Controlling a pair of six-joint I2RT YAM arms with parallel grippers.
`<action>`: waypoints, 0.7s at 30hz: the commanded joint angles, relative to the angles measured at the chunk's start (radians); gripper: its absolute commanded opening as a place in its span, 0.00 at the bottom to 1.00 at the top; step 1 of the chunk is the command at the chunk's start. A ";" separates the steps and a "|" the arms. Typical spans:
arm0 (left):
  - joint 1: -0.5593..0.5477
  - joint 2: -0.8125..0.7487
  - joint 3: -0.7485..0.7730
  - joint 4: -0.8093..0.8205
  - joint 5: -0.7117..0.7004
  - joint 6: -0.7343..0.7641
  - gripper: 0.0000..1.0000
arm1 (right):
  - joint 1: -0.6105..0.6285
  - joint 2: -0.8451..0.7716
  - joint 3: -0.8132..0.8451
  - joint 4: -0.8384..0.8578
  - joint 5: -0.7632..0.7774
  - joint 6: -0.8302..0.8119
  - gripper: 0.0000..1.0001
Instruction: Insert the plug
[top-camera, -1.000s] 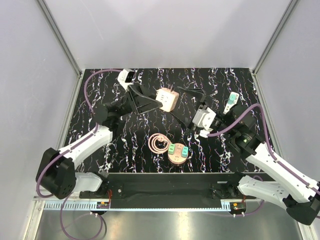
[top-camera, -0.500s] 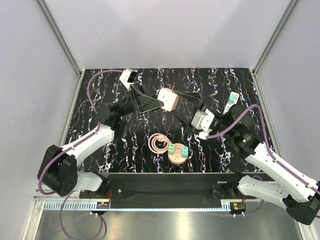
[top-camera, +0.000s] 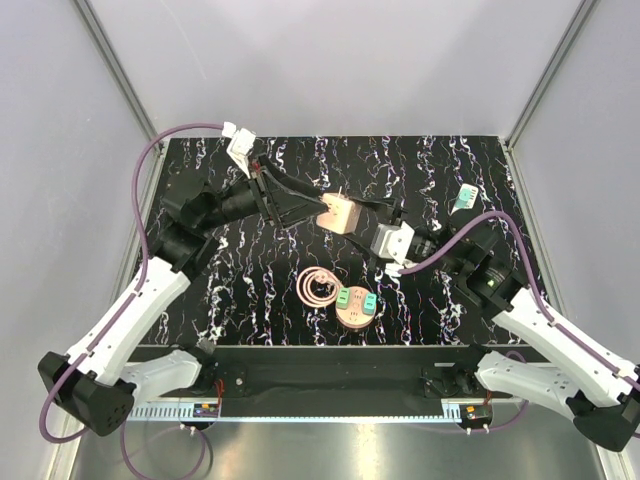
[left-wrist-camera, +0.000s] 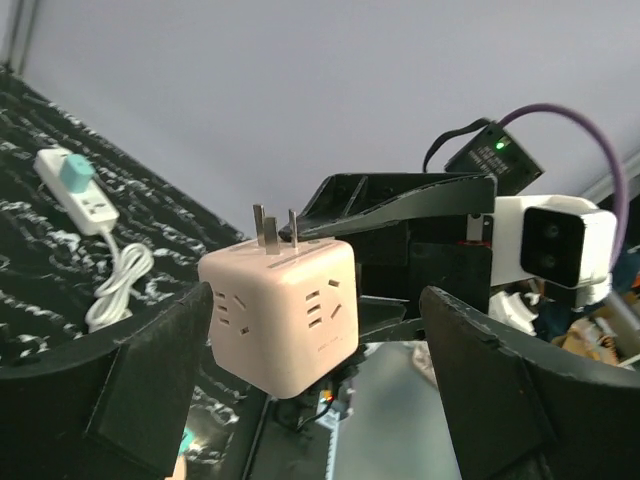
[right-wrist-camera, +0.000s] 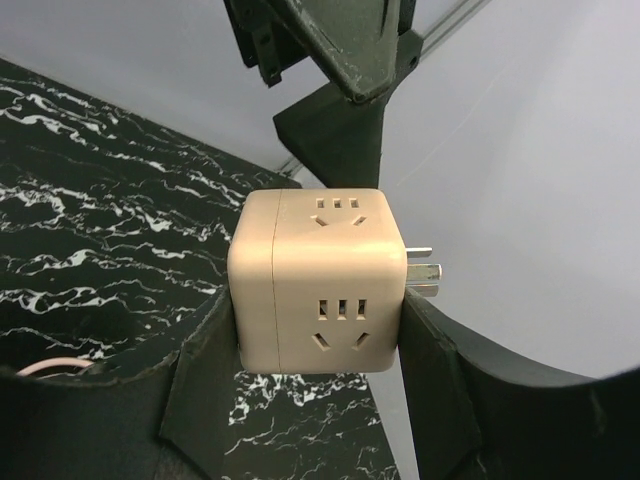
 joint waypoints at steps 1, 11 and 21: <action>0.001 0.018 0.048 -0.234 -0.023 0.182 0.90 | 0.004 0.008 0.035 -0.010 -0.017 0.006 0.00; -0.020 0.085 0.096 -0.418 -0.043 0.259 0.90 | 0.004 0.074 0.072 -0.034 -0.025 0.000 0.00; -0.032 0.133 0.080 -0.448 -0.049 0.282 0.91 | 0.006 0.143 0.099 -0.100 -0.031 -0.014 0.00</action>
